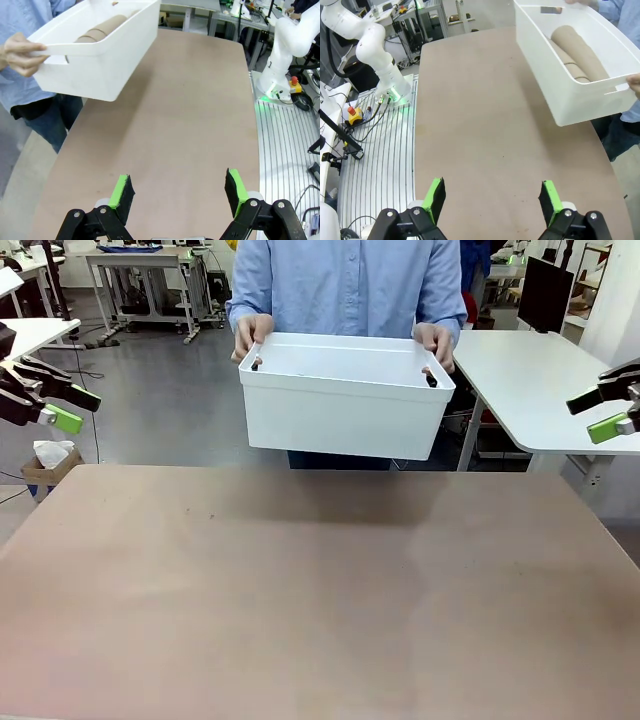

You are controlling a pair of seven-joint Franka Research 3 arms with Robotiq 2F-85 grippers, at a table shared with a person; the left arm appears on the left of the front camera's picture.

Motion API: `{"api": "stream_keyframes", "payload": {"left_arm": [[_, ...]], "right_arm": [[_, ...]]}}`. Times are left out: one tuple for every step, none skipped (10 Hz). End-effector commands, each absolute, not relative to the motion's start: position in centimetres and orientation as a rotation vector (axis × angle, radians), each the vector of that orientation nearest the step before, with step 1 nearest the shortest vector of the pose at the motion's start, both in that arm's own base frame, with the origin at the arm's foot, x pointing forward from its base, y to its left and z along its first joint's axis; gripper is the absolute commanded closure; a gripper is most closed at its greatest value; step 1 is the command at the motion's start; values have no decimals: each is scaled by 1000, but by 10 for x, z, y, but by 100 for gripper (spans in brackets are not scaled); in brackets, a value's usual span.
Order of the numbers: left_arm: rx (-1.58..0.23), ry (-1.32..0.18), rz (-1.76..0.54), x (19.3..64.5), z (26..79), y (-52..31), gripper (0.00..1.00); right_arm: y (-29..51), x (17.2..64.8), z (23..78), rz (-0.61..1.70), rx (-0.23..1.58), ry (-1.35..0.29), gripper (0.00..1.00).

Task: Stack the cups and store them in the basket.
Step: Place the stack of Reusable plastic cups into the Pantry Basket.

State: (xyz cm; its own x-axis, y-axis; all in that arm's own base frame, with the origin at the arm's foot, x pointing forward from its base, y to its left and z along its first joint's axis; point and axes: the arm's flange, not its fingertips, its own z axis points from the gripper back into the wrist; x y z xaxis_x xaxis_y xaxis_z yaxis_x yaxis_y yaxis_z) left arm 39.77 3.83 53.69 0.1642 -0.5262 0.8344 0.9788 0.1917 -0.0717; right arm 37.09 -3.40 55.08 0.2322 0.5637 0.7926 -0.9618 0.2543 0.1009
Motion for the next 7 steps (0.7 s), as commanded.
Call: {"api": "stream_keyframes", "payload": {"left_arm": [[-736, -772, -1217, 398, 538, 37, 4], [-736, -772, -1217, 398, 538, 37, 4], [-736, -772, -1217, 398, 538, 37, 4], [-736, -772, -1217, 398, 538, 37, 4], [-736, -772, -1217, 398, 538, 37, 4], [-736, -772, -1217, 398, 538, 37, 4], [-736, -772, -1217, 398, 538, 37, 4]], "right_arm": [[-35, 372, 553, 1169, 682, -721, 0], [-35, 372, 553, 1169, 682, -721, 0], [-35, 372, 553, 1169, 682, -721, 0], [-35, 372, 553, 1169, 682, -721, 0], [-35, 372, 553, 1169, 682, -721, 0], [-35, 372, 553, 1169, 682, -721, 0], [-35, 372, 553, 1169, 682, -721, 0]]}}
